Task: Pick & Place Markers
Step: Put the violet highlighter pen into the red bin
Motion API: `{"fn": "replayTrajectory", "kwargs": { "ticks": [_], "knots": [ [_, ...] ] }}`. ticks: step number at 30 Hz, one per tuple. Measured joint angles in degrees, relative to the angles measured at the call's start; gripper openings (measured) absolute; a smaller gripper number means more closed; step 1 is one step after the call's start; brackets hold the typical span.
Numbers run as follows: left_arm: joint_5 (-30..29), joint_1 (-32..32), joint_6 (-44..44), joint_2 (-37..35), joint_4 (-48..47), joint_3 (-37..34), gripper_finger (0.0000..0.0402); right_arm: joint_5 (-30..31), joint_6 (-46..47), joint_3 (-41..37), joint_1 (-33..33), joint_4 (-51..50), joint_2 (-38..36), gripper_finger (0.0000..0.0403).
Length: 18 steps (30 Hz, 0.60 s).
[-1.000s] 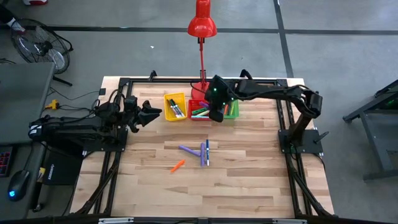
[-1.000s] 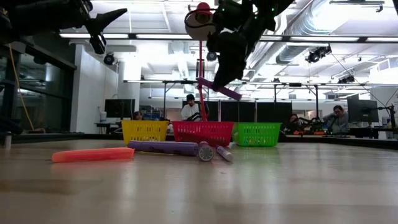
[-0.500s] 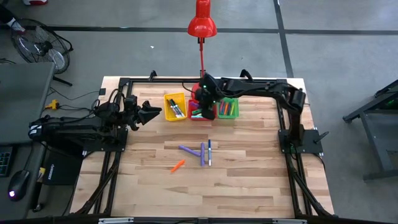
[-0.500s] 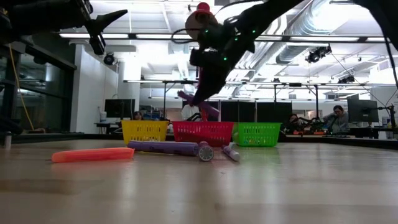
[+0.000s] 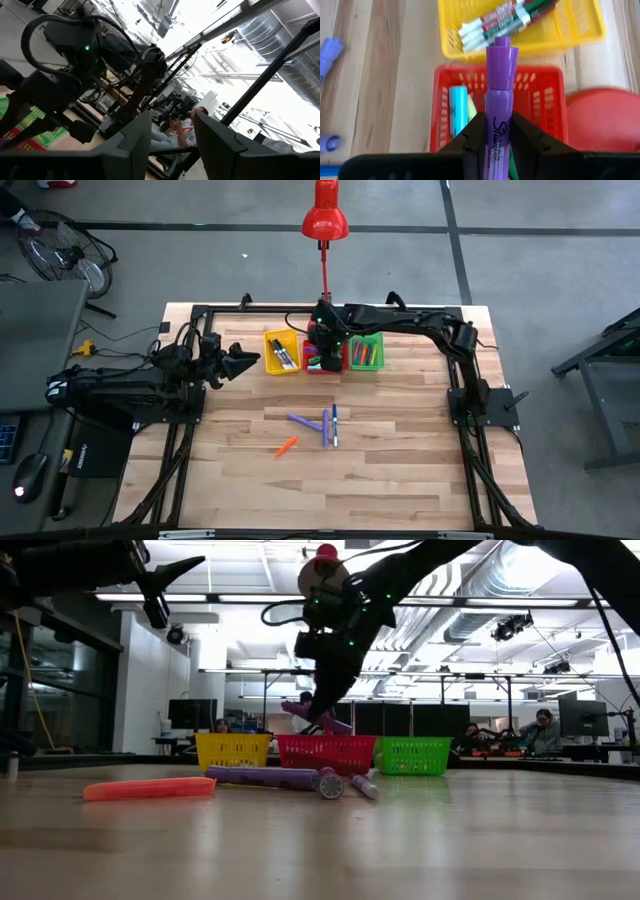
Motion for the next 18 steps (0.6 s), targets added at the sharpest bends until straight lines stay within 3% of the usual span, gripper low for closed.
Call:
{"fn": "replayTrajectory", "kwargs": {
  "ticks": [18],
  "knots": [
    [0.2,0.0,-0.15,0.02,-0.17,0.0,0.0147,3.74,-1.96,2.28,0.21,-4.55,2.76,0.0063]
  ]
}}
